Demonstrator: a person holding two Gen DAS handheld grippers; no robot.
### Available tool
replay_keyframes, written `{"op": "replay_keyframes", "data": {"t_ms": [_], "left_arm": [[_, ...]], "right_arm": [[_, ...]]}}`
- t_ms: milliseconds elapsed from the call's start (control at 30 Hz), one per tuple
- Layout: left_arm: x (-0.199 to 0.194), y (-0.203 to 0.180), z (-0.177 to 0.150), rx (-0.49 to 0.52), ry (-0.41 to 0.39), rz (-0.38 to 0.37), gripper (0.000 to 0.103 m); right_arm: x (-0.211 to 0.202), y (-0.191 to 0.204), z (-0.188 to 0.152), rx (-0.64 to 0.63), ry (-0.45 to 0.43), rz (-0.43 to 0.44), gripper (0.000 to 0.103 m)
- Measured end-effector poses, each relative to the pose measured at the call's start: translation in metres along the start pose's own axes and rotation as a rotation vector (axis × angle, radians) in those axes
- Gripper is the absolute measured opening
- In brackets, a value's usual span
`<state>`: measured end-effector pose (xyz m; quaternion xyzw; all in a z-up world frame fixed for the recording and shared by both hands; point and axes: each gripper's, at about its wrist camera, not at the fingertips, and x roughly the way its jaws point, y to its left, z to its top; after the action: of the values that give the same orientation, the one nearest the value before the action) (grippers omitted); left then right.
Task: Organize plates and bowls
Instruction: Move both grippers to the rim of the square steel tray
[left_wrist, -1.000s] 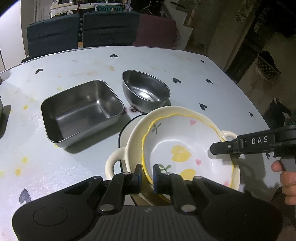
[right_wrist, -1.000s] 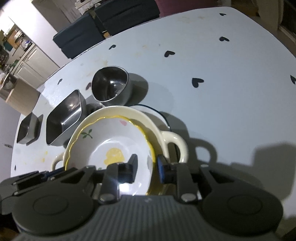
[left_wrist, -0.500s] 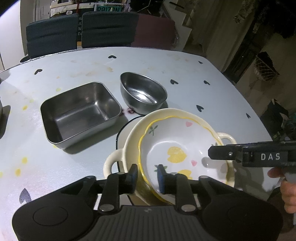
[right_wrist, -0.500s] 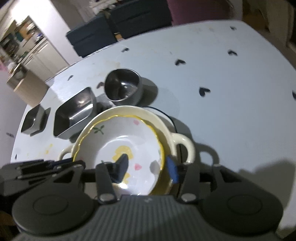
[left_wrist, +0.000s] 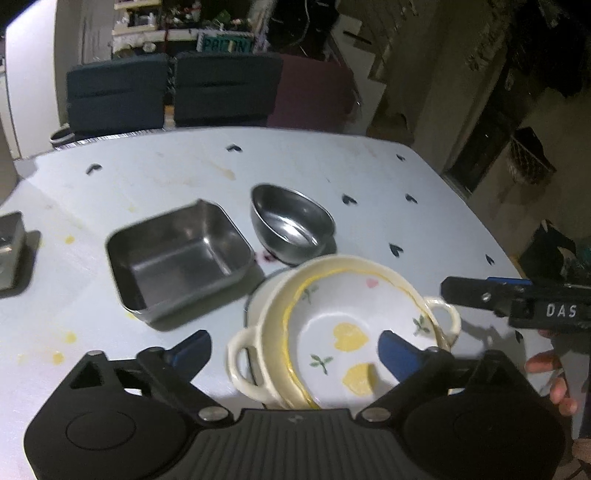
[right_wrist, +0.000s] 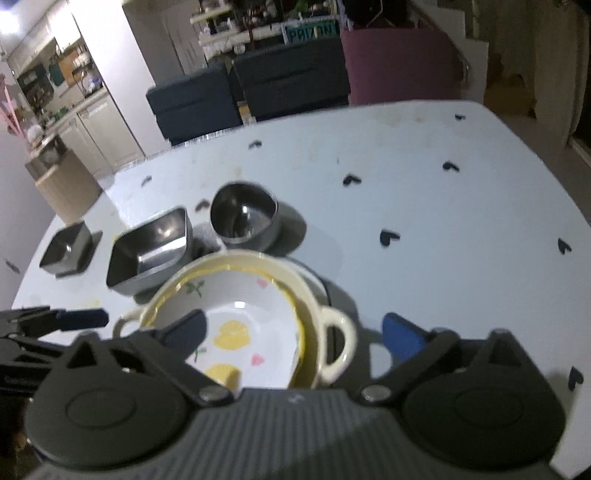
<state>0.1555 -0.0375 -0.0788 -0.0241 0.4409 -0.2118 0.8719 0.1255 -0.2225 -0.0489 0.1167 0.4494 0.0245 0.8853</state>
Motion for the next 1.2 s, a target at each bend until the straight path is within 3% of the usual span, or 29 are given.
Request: {"op": "replay_keyframes", "data": {"t_ms": [400,567,667,767,833,867,933,1033,1067,1200], "left_arm": [[-0.035,0.045,0.023,-0.116,-0.133,0.079,0.103],[-0.036,0.07,0.03,-0.184,-0.15,0.13,0.103],[-0.033,0.084,0.032,-0.232,-0.143,0.144,0.103],[-0.03,0.099,0.036,-0.286,-0.137,0.143,0.1],[-0.028,0.106,0.038,-0.312,-0.135,0.139,0.094],[-0.026,0.111,0.039,-0.326,-0.125,0.139,0.09],[-0.021,0.117,0.039,-0.346,-0.113,0.135,0.082],[-0.01,0.128,0.04,-0.377,-0.09,0.12,0.065],[-0.006,0.131,0.04,-0.382,-0.079,0.115,0.059],[0.012,0.139,0.04,-0.386,-0.03,0.125,0.049]], "right_arm": [[-0.001,0.018,0.031,-0.021,-0.147,0.067,0.103],[0.017,0.04,0.054,-0.039,-0.142,0.124,0.102],[0.032,0.052,0.069,-0.028,-0.121,0.208,0.101],[0.053,0.063,0.08,-0.026,-0.059,0.243,0.086],[0.067,0.069,0.084,-0.035,-0.013,0.26,0.066],[0.073,0.071,0.086,-0.03,0.008,0.258,0.063],[0.087,0.076,0.091,-0.019,0.04,0.255,0.045],[0.101,0.084,0.096,-0.028,0.064,0.254,0.034],[0.105,0.087,0.097,-0.035,0.069,0.252,0.033],[0.123,0.097,0.099,-0.06,0.098,0.236,0.033]]}}
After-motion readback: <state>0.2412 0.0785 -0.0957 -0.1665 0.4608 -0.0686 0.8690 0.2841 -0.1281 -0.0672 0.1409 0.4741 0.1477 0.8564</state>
